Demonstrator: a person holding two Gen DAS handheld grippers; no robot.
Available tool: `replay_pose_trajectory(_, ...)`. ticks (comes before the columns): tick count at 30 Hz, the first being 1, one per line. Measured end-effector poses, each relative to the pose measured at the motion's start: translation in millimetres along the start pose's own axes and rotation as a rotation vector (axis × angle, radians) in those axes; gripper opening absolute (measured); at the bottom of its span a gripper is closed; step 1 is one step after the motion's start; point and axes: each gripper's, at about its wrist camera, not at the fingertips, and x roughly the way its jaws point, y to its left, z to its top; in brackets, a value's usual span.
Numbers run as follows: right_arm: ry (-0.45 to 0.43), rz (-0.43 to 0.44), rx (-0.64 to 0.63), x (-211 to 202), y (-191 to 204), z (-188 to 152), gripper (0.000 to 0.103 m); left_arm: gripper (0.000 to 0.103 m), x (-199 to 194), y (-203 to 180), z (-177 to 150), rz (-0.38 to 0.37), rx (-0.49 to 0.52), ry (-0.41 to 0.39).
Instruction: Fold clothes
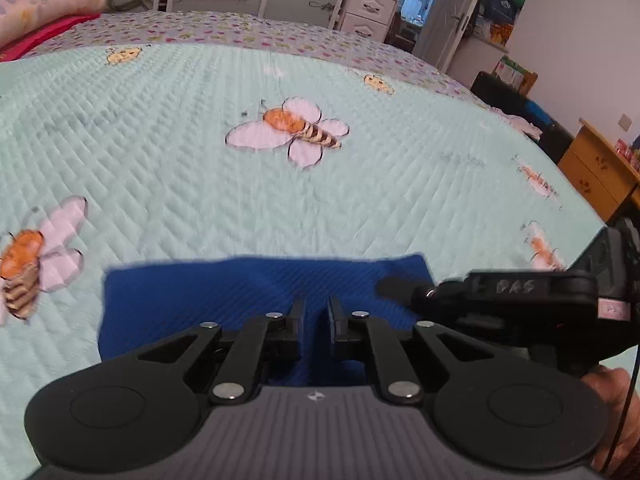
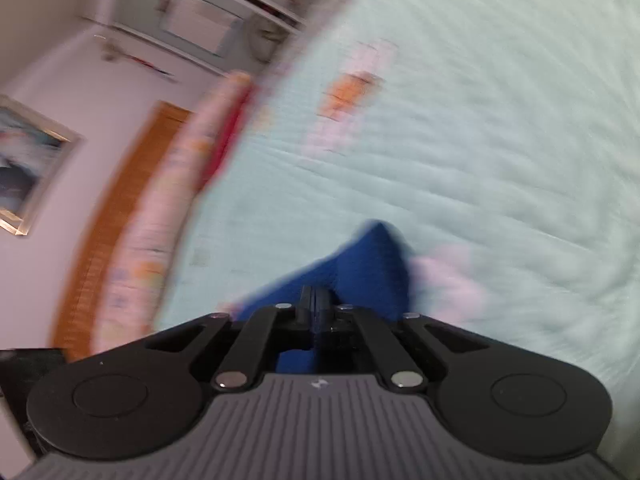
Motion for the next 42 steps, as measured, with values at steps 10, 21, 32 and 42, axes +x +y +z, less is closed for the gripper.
replay_pose_trajectory(10, -0.032, -0.027, -0.119, -35.7, 29.2, -7.9, 0.001, 0.010, -30.0, -3.6, 3.5, -0.004, 0.005, 0.001)
replay_pose_trajectory(21, 0.058, -0.030, -0.066, -54.2, 18.3, -68.5, 0.000, 0.014, -65.2, -6.5, -55.1, 0.054, 0.105, 0.025)
replay_pose_trajectory(32, 0.146, -0.099, -0.250, -89.6, 60.3, -114.5, 0.000, 0.020, -106.4, -23.1, -101.8, 0.107, 0.148, 0.034)
replay_pose_trajectory(42, 0.136, -0.118, -0.298, -111.8, 88.4, -132.6, 0.003, 0.033, -130.7, -30.0, -110.7, 0.182, 0.109, 0.056)
